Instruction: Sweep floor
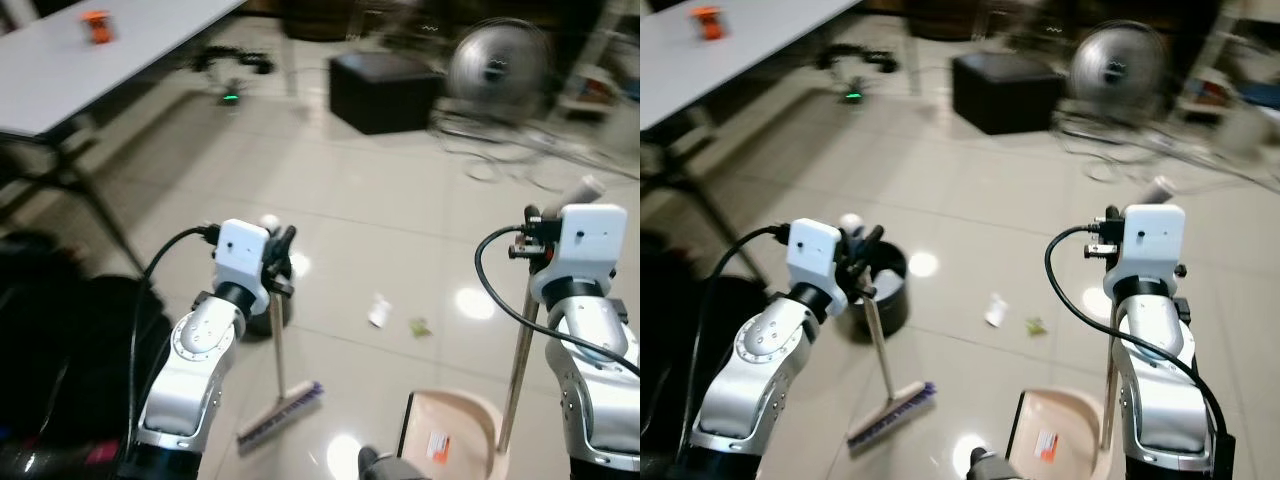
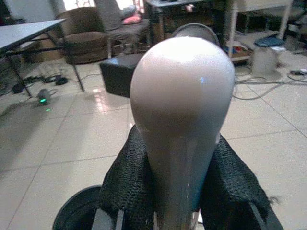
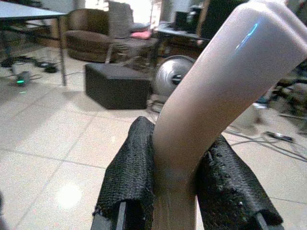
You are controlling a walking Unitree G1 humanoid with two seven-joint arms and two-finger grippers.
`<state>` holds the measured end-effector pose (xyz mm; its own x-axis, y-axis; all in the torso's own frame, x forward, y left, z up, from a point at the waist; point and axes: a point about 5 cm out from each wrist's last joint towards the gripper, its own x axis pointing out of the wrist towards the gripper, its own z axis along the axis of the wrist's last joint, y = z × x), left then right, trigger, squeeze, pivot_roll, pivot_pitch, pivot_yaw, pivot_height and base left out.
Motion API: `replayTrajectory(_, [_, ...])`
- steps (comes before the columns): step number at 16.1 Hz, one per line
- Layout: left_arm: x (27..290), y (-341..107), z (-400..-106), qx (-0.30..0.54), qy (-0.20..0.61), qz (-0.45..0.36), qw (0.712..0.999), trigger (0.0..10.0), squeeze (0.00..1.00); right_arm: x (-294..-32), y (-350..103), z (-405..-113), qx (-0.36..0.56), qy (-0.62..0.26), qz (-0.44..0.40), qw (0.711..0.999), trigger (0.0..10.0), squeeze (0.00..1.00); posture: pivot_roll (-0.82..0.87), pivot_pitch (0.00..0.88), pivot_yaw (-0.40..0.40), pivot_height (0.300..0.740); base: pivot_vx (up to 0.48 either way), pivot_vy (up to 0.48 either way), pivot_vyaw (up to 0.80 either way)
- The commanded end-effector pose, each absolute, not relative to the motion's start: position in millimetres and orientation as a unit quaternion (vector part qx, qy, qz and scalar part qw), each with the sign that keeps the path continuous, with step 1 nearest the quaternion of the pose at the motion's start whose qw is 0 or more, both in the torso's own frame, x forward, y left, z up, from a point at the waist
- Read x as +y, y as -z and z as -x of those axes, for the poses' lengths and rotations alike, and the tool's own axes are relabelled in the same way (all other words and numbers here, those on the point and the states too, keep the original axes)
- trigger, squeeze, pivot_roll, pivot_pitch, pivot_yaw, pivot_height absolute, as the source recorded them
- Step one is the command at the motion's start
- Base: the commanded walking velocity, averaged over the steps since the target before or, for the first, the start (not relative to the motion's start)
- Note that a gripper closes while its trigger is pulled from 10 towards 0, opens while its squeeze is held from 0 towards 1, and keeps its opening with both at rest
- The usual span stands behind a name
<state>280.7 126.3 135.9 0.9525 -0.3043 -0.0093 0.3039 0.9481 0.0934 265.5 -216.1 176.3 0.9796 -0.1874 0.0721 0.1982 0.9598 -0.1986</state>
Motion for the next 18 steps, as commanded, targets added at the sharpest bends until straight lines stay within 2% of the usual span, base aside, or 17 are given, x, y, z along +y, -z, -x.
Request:
replayTrajectory(1, [126.8,-142.2,-279.8,-0.023,0.146,-0.056,0.987,10.0,0.00,-215.0,-190.3,-266.6,-0.055,0.094,0.118,0.987,10.0,0.00,-0.06,0.066,0.022,0.740,0.000,0.000,-0.80])
replayTrajectory(5, [129.4,-146.3,-274.9,-0.037,0.139,-0.063,0.988,10.0,0.00,-209.2,-204.3,-272.8,-0.090,0.068,0.136,0.984,10.0,0.00,-0.05,0.072,0.000,0.740,0.000,0.000,-0.80])
replayTrajectory(8, [128.0,-148.1,-270.9,-0.039,0.148,-0.059,0.987,10.0,0.00,-201.3,-218.4,-274.3,-0.134,0.020,0.181,0.974,10.0,0.00,-0.05,0.079,0.003,0.740,0.000,0.000,-0.80])
replayTrajectory(10, [124.0,-149.5,-270.4,-0.039,0.163,-0.054,0.984,10.0,0.00,-202.3,-221.7,-274.0,-0.146,0.023,0.169,0.975,10.0,0.00,-0.06,0.084,0.021,0.740,0.000,0.000,-0.67])
replayTrajectory(13, [119.3,-155.2,-273.1,-0.051,0.167,-0.051,0.983,10.0,0.00,-207.9,-207.1,-278.0,-0.112,0.066,0.137,0.982,10.0,0.00,-0.06,0.092,0.037,0.740,0.112,0.000,0.00])
replayTrajectory(18, [117.8,-158.2,-277.9,-0.058,0.155,-0.050,0.985,10.0,0.00,-197.8,-206.0,-274.4,-0.138,0.043,0.077,0.987,10.0,0.00,-0.06,0.095,0.041,0.740,0.391,0.000,0.00])
